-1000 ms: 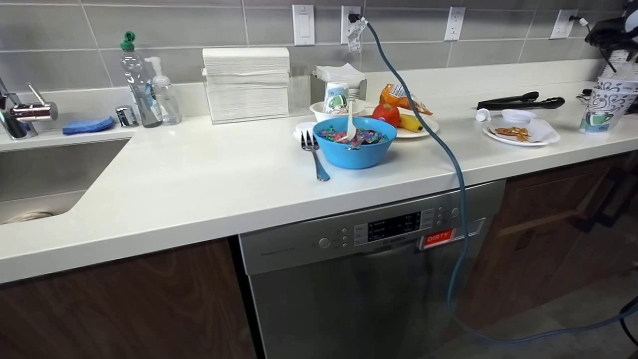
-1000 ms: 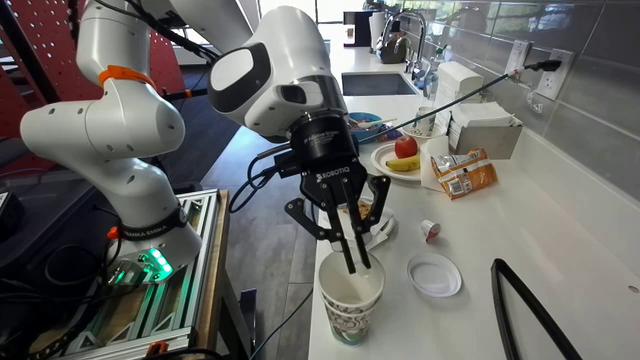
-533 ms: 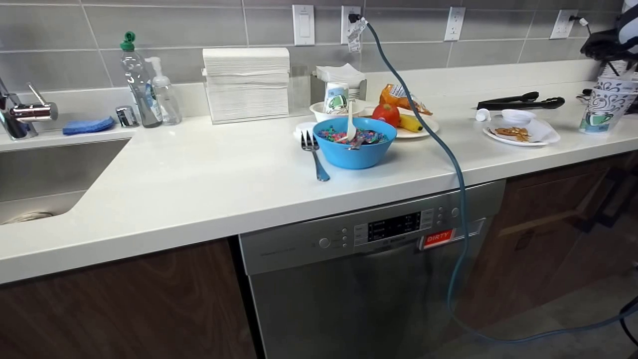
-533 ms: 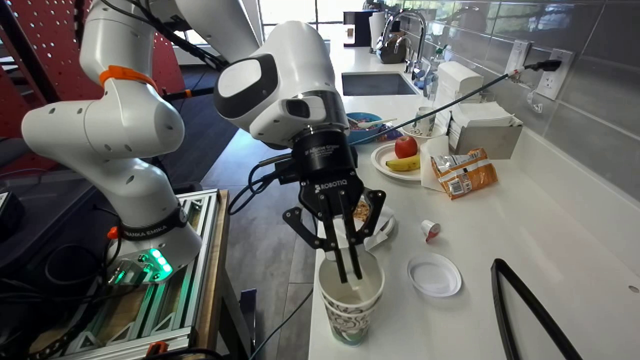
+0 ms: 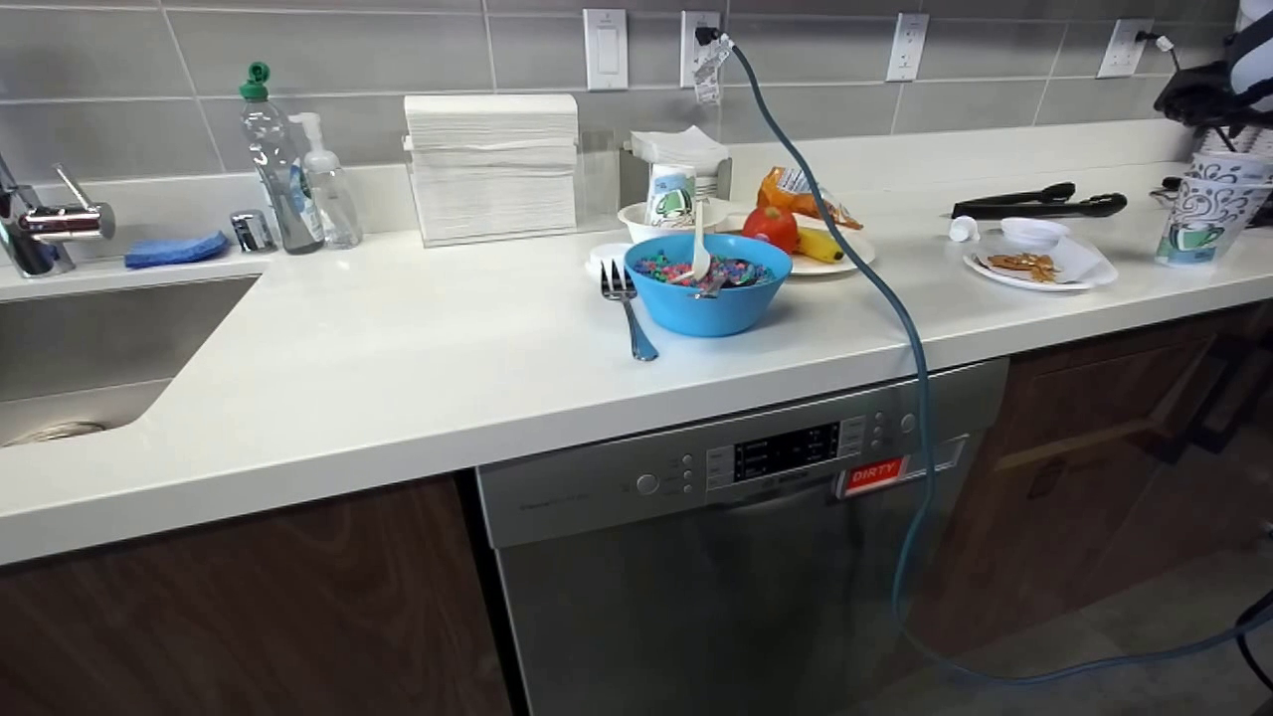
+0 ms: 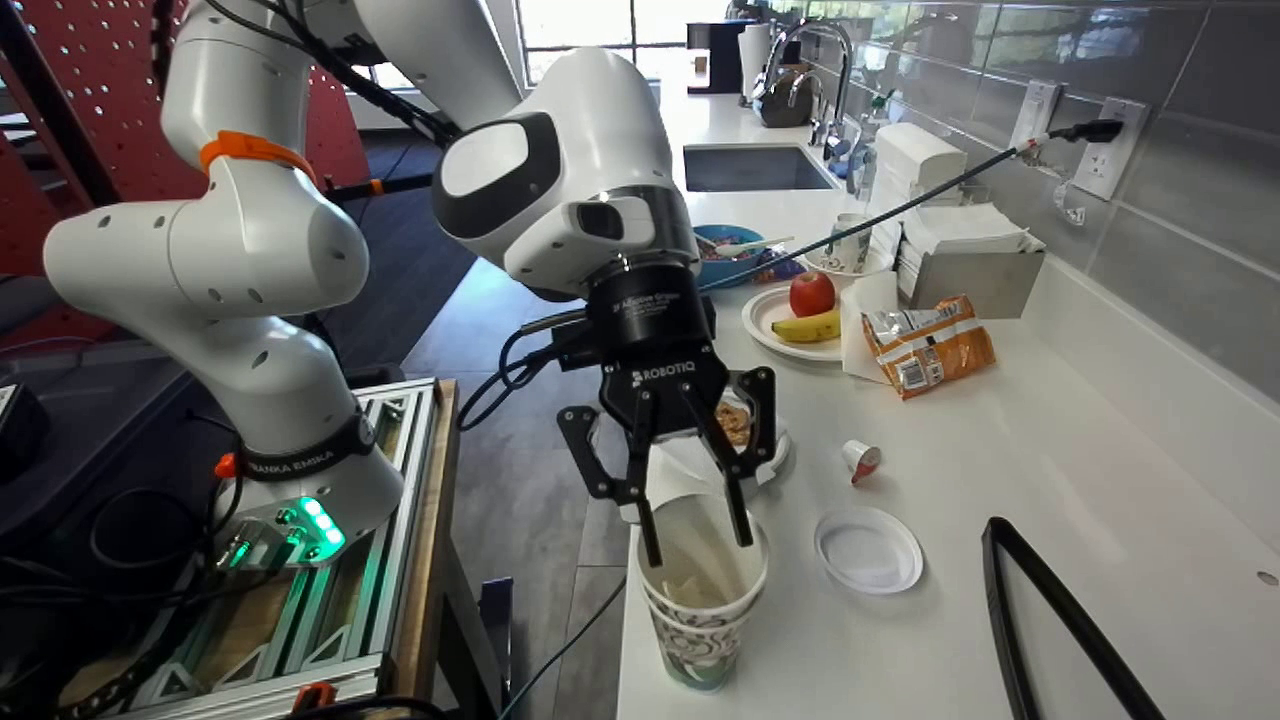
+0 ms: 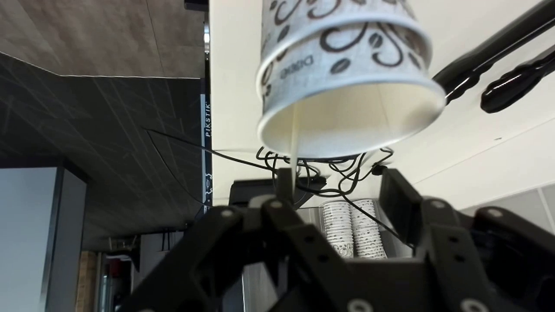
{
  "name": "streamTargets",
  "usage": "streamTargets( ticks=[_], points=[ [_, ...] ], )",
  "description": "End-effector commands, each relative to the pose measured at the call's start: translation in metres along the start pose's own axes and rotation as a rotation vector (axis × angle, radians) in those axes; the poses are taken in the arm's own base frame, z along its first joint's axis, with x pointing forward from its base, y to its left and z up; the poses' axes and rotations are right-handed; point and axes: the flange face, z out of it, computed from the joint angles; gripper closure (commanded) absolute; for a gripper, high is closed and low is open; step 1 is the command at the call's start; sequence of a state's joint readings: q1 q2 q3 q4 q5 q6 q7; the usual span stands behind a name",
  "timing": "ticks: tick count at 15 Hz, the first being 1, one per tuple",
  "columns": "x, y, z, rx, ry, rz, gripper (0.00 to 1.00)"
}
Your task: Pick up the folk and put it in the cup
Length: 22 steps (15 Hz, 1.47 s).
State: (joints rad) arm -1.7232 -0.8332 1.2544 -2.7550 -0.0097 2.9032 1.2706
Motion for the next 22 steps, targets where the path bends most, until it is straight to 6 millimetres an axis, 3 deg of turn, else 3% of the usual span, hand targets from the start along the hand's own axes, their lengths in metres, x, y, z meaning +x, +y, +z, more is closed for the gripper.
streamTargets(
  ticks=[1, 3, 8, 12, 16, 17, 18, 20, 22],
  points=[
    [-0.006, -0.001, -0.002, -0.019, 0.013, 0.014, 0.13],
    [-0.005, -0.002, -0.008, -0.008, 0.0, 0.013, 0.01],
    [0.007, -0.006, -0.045, -0.023, -0.145, 0.019, 0.0],
    [0.043, -0.001, -0.097, -0.043, -0.233, 0.028, 0.0],
    [0.083, 0.01, -0.128, -0.128, -0.421, -0.069, 0.0],
    [0.095, 0.01, -0.123, -0.127, -0.458, -0.101, 0.0],
    [0.079, 0.015, -0.132, -0.112, -0.373, -0.047, 0.0],
    [0.091, 0.017, -0.136, -0.104, -0.379, -0.049, 0.0],
    [0.086, 0.016, -0.134, -0.108, -0.382, -0.054, 0.0]
  ],
)
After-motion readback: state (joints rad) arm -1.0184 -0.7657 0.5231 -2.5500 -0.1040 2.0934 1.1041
